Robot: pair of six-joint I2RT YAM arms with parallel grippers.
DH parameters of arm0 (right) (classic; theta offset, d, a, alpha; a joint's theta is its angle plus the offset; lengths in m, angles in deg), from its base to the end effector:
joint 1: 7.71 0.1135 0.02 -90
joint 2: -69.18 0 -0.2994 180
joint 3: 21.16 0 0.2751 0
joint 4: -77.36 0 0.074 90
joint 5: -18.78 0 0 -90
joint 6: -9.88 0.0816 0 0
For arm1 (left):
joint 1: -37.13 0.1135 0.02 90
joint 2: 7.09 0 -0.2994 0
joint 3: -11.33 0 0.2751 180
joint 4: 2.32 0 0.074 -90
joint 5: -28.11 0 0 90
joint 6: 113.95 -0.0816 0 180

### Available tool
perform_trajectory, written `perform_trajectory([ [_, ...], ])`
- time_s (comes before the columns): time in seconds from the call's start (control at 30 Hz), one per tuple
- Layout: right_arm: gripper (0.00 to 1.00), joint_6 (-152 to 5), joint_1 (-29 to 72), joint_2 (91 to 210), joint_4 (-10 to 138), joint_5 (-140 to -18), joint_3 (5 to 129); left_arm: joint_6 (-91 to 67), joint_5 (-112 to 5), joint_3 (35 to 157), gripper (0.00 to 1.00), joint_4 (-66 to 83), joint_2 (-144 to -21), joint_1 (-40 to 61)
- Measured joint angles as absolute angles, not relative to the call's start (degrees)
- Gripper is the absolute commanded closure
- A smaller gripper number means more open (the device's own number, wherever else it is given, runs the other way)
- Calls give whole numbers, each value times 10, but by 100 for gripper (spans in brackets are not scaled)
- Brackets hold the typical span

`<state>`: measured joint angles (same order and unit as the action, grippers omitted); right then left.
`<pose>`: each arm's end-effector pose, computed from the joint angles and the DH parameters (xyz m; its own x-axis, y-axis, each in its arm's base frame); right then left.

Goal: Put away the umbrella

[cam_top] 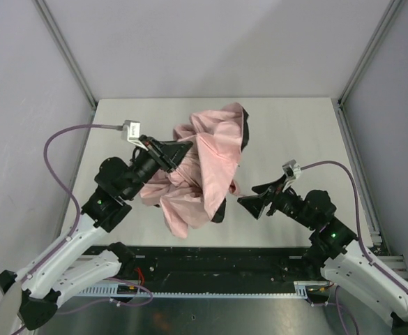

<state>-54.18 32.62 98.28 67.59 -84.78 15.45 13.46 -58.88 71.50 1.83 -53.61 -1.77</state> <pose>0.1281 0.1339 0.2890 -0.3804 0.2349 -0.8945 -0.7132 0.5412 0.4454 0.1799 -0.1507 0.4213 -0.3034 -0.5347 -0.7887 0.6082 0.5285 -0.5923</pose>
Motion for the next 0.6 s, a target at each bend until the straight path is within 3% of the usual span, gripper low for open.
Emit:
perform_trajectory([
  [0.27, 6, -441, 385, 954, 718, -815, 155, 126, -727, 715, 100, 65, -526, -13],
  [0.6, 5, -484, 618, 1120, 769, -605, 294, 106, -825, 715, 100, 88, -532, -12],
])
